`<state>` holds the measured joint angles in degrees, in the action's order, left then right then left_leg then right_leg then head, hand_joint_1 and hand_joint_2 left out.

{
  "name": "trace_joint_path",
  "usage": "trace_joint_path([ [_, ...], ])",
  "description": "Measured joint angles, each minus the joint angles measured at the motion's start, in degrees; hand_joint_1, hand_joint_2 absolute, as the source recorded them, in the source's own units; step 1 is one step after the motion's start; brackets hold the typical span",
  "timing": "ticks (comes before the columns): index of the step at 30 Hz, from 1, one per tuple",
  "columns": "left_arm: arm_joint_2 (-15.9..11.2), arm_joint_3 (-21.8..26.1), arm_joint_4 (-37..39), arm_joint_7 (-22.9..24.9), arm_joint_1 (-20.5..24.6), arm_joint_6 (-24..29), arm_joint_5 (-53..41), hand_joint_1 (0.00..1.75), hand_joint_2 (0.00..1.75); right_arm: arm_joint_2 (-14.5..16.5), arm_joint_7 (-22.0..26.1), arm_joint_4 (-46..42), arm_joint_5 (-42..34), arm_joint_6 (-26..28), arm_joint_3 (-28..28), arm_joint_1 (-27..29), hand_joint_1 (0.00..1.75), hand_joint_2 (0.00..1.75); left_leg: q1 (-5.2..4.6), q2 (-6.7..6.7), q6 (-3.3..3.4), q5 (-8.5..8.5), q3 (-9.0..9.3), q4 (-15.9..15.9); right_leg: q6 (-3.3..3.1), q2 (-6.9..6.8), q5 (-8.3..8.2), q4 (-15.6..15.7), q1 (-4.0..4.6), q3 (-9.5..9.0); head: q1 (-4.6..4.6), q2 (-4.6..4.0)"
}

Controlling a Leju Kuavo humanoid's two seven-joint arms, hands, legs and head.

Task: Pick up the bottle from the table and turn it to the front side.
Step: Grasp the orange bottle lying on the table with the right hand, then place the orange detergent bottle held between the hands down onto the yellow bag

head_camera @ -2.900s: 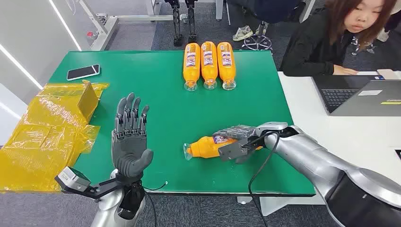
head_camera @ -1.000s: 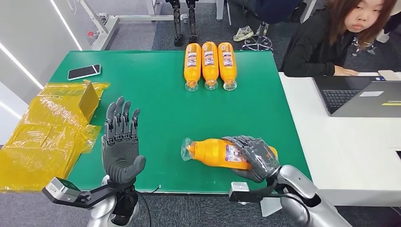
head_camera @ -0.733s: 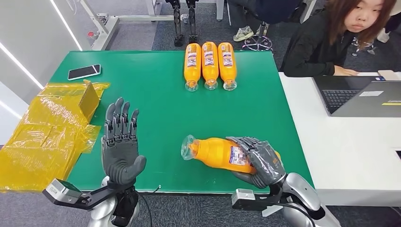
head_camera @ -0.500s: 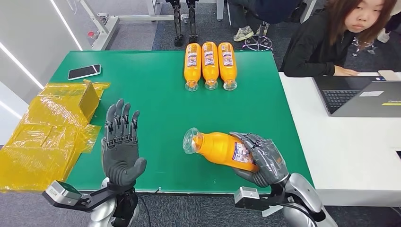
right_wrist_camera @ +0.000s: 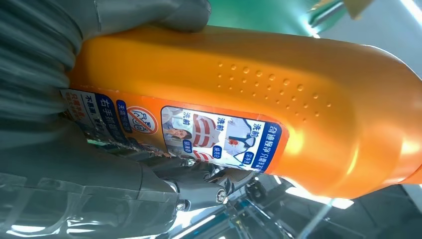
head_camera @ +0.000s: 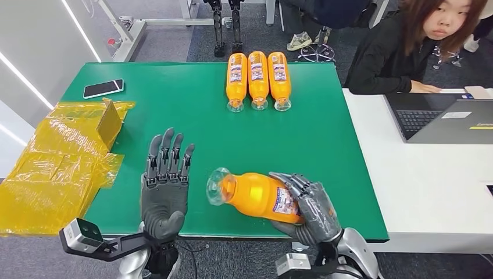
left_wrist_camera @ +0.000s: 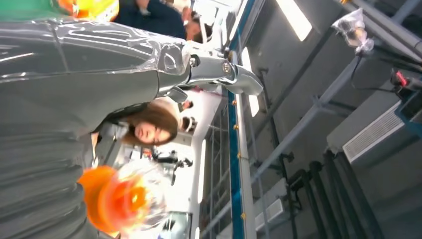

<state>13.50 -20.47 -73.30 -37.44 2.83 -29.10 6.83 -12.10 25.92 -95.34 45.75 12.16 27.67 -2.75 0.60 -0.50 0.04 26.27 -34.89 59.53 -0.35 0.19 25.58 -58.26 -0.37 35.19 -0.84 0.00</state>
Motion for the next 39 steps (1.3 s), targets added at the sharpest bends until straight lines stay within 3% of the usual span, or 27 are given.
trace_joint_path([
  [8, 0.8, -2.78, 2.14, 0.78, 2.05, -0.99, 1.08, 0.0, 1.75, 4.46, -2.65, -0.24, 2.47, 0.64, 3.58, -0.25, 1.75, 1.75, 0.01, 0.01, -0.03, -0.02, 0.0, 0.0, -0.02, 0.02, -0.01, -0.02, 0.0, 0.01, 0.01, 0.0],
  [19, 1.01, -4.25, 4.79, 0.99, 4.56, 0.75, 1.55, 0.0, 1.75, 7.6, -2.48, 0.93, 0.29, -0.45, 8.89, -2.35, 1.75, 1.75, 0.0, 0.05, -0.03, -0.02, -0.01, 0.0, -0.02, 0.03, -0.01, -0.01, 0.0, 0.02, 0.0, 0.0],
  [23, 1.05, -4.24, 5.19, 0.68, 5.33, 1.23, 1.57, 1.75, 1.75, 8.07, -2.33, 2.39, -0.35, -0.86, 10.22, -3.06, 1.75, 1.75, 0.0, 0.05, -0.03, -0.02, -0.01, 0.0, -0.02, 0.03, -0.02, -0.01, 0.0, 0.02, 0.0, 0.0],
  [30, 1.04, -4.23, 5.85, 0.26, 6.07, 1.72, 1.56, 1.73, 1.75, 9.13, -3.41, 3.43, -0.26, -1.81, 10.56, -3.83, 1.75, 1.75, 0.0, 0.05, -0.03, -0.02, -0.01, 0.0, -0.02, 0.03, -0.01, -0.01, 0.0, 0.03, 0.01, 0.0],
  [35, 0.96, -4.21, 6.64, 0.18, 6.64, 1.74, 1.6, 1.44, 1.75, 9.47, -4.02, 3.43, 0.32, -2.19, 10.34, -3.71, 1.75, 1.75, 0.0, 0.06, -0.03, -0.02, -0.01, 0.0, -0.02, 0.03, -0.01, -0.01, 0.0, 0.03, 0.0, 0.0],
  [39, 0.95, -4.21, 7.33, 0.17, 7.01, 1.52, 1.87, 1.43, 1.75, 9.63, -4.08, 3.43, 0.85, -2.22, 10.02, -3.42, 1.75, 1.75, 0.0, 0.07, -0.03, -0.02, -0.01, 0.01, -0.02, 0.03, -0.01, -0.01, 0.0, 0.03, 0.01, 0.0],
])
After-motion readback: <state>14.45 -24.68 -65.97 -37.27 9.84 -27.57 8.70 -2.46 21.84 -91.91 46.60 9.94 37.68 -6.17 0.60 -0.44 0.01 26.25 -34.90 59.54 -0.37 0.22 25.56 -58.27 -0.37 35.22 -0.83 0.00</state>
